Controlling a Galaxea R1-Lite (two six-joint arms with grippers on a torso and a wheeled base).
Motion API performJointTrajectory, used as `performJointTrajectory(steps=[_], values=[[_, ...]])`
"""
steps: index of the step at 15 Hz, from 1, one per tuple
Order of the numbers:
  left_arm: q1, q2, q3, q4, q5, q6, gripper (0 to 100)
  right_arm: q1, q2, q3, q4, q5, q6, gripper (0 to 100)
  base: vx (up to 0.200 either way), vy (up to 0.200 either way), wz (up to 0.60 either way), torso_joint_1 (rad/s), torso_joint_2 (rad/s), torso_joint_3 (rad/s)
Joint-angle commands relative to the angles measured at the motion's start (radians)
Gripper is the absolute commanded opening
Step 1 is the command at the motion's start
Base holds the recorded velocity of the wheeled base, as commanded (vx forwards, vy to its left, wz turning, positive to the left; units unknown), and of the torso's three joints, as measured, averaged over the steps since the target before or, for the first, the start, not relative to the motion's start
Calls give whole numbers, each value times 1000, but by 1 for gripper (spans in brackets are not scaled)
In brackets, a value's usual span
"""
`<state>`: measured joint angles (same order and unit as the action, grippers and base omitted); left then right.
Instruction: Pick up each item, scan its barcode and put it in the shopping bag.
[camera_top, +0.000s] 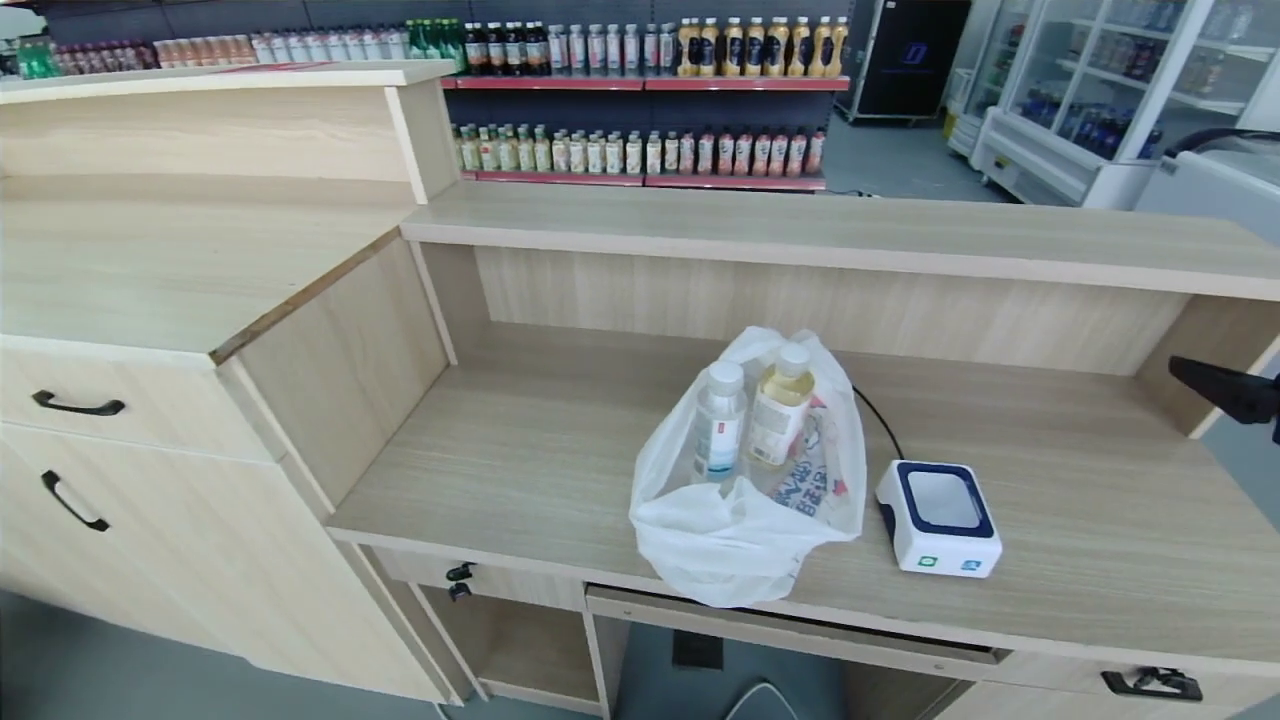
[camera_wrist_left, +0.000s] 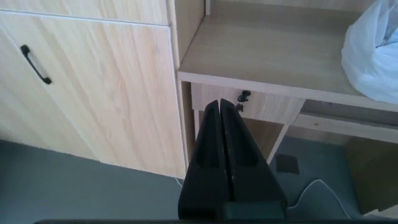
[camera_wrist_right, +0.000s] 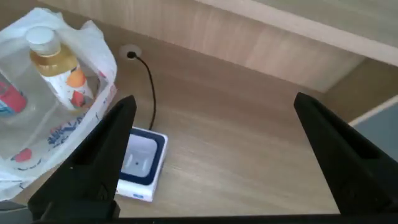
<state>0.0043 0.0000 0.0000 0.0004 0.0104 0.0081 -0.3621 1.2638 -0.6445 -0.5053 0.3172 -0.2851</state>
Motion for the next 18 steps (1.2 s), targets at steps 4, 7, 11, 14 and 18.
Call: performJointTrajectory(steps=[4,7,11,14,18], values=[[0,0,0,0,0,0,0,130,-323,281,-5,-130,164,100,0,0,-450,1,1,-1],[0,0,0,0,0,0,0,193,-546,563,1,-132,190,100,0,0,0,0,0,0],[0,0,0,0,0,0,0,256,-867,644,189,-170,218,100,0,0,0,0,0,0],[0,0,0,0,0,0,0,333,-1078,644,418,-331,314,100,0,0,0,0,0,0],[0,0,0,0,0,0,0,414,-1187,644,421,-354,319,100,0,0,0,0,0,0]])
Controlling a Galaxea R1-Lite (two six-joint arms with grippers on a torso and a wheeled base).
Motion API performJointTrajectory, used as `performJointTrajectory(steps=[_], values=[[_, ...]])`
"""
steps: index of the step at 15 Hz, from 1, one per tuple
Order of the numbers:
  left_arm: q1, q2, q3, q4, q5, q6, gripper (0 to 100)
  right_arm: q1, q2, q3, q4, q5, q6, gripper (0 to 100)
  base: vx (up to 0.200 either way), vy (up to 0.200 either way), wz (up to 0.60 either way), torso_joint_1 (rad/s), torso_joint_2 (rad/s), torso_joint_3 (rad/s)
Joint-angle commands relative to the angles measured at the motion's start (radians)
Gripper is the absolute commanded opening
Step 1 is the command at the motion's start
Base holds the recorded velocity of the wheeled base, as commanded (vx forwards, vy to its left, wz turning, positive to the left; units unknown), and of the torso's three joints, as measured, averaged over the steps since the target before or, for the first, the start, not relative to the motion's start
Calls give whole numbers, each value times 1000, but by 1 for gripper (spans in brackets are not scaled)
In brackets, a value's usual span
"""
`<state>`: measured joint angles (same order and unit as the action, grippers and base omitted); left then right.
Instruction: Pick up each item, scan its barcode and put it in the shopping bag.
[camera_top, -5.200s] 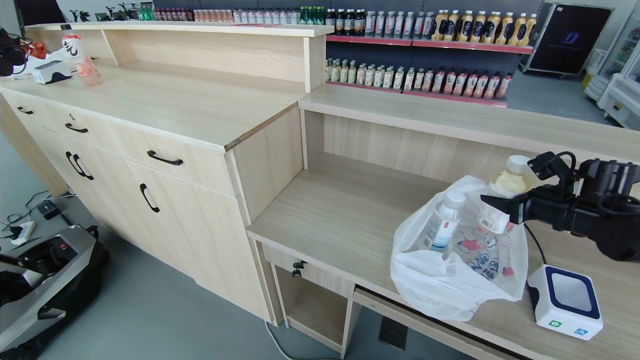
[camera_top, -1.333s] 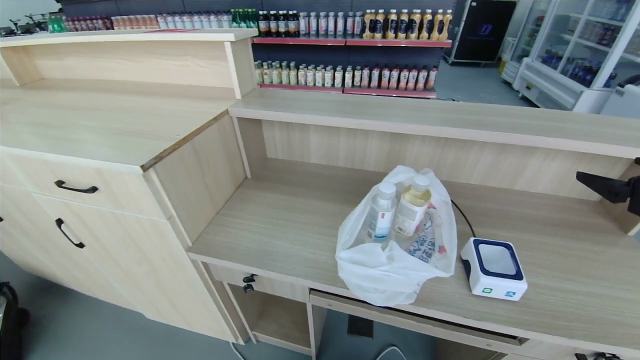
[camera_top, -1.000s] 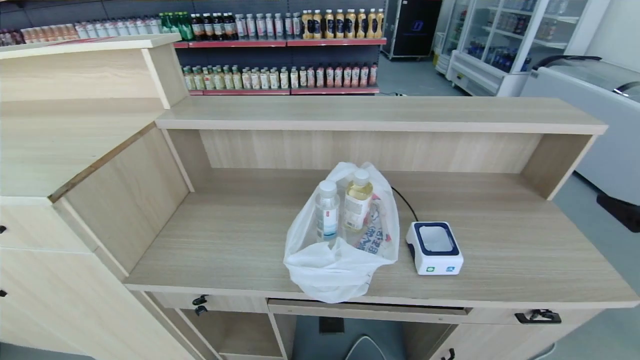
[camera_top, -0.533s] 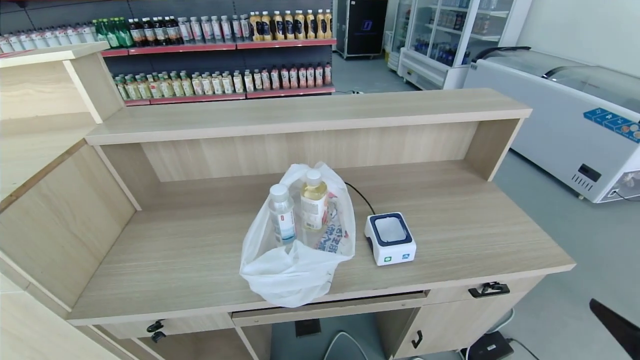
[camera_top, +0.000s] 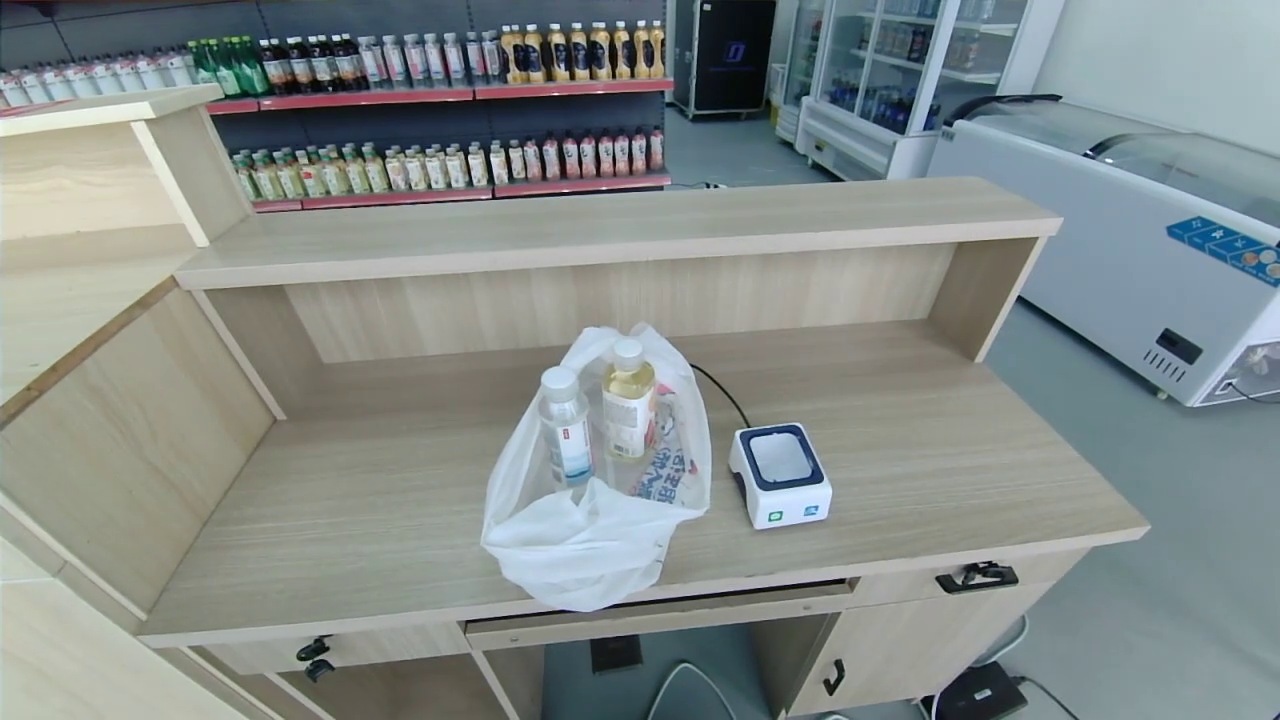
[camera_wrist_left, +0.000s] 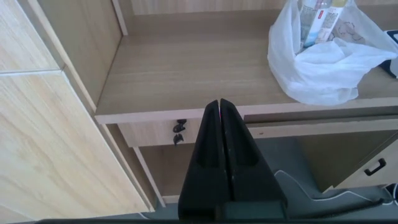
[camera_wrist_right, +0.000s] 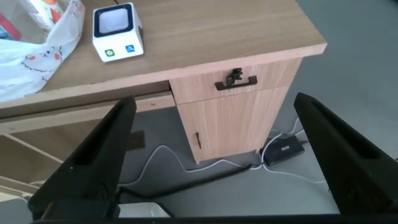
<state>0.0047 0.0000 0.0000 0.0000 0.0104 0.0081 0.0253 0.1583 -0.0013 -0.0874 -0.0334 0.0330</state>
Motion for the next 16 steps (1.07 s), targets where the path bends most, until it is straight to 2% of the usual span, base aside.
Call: performJointTrajectory(steps=[1,8,11,12,13,16], values=[[0,0,0,0,0,1,0,25,-82,1,3,-5,8,100,0,0,0,0,0,0],[0,0,0,0,0,0,0,25,-82,1,6,-20,84,100,0,0,0,0,0,0],[0,0,0,0,0,0,0,24,-79,1,3,-6,15,100,0,0,0,0,0,0],[0,0,0,0,0,0,0,-28,-63,1,0,7,-24,100,0,0,0,0,0,0],[0,0,0,0,0,0,0,-39,-79,1,0,24,-27,100,0,0,0,0,0,0],[0,0,0,0,0,0,0,-21,-158,1,0,36,-28,100,0,0,0,0,0,0]])
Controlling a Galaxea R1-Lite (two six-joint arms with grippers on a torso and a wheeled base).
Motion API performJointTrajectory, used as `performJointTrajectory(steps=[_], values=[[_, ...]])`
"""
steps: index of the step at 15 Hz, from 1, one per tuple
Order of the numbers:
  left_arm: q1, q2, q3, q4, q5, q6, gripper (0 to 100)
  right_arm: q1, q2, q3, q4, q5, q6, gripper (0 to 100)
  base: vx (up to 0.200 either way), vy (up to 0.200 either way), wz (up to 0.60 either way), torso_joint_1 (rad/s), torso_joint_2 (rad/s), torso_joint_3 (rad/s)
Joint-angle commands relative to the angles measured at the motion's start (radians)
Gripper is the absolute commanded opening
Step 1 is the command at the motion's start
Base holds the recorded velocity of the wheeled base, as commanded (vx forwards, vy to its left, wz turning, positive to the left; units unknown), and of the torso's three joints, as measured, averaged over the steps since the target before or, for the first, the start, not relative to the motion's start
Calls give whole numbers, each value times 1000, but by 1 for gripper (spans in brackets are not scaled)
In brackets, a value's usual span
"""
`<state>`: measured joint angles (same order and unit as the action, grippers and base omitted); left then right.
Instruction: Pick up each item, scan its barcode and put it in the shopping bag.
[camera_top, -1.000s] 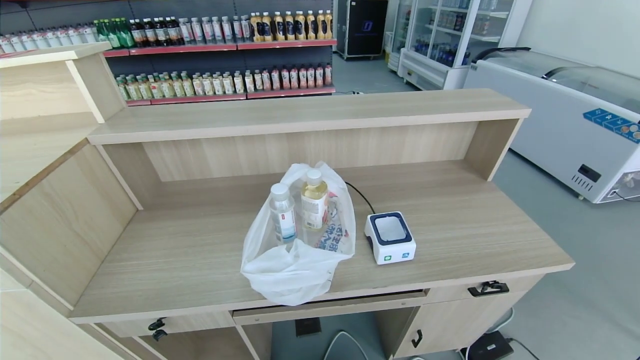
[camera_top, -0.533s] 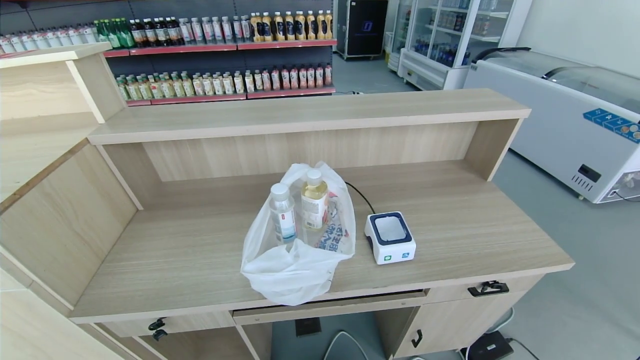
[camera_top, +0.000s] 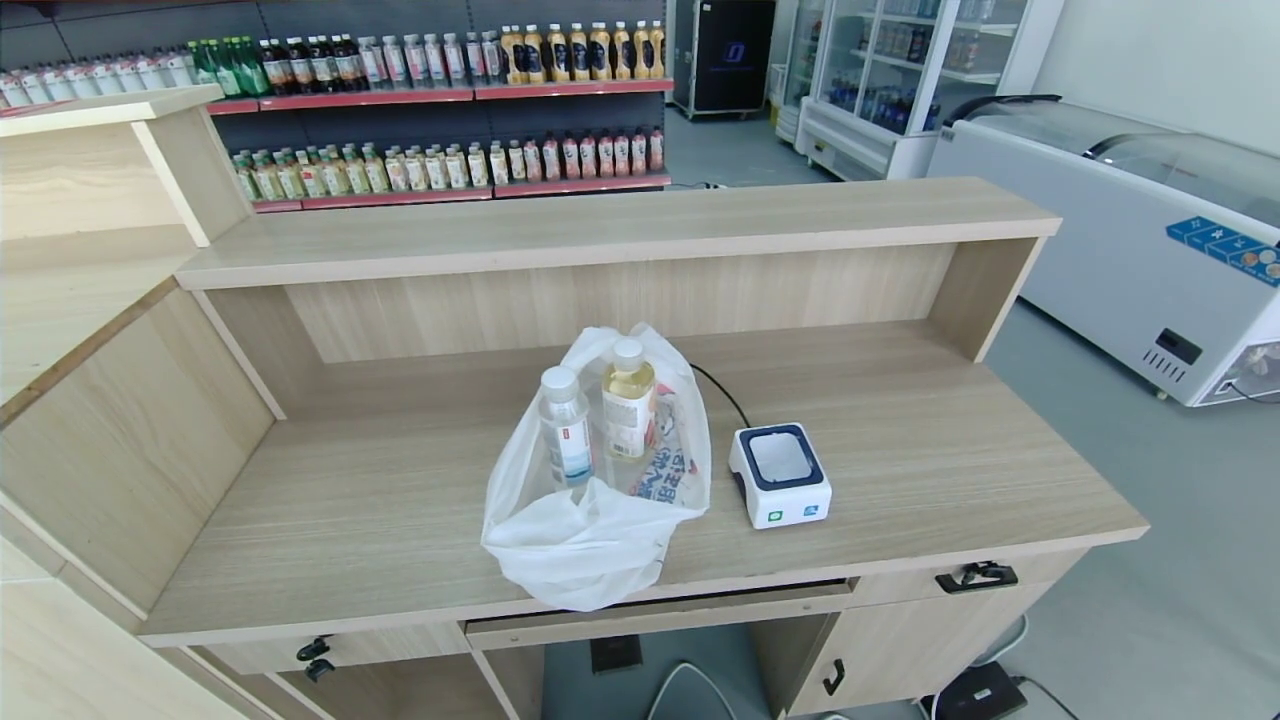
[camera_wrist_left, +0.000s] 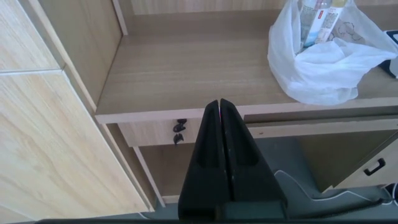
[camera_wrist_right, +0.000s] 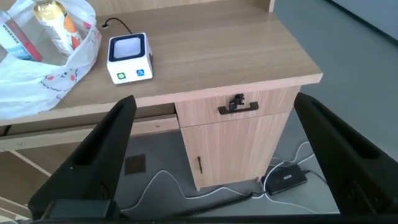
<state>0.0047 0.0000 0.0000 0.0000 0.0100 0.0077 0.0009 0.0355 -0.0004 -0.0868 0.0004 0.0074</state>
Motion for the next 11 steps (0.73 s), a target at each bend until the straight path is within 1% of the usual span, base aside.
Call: performJointTrajectory(steps=[1,11], values=[[0,0,0,0,1,2,0,4,-36,0,1,0,2,100,0,0,0,0,0,0],[0,0,0,0,1,0,0,4,-36,0,1,0,2,100,0,0,0,0,0,0]])
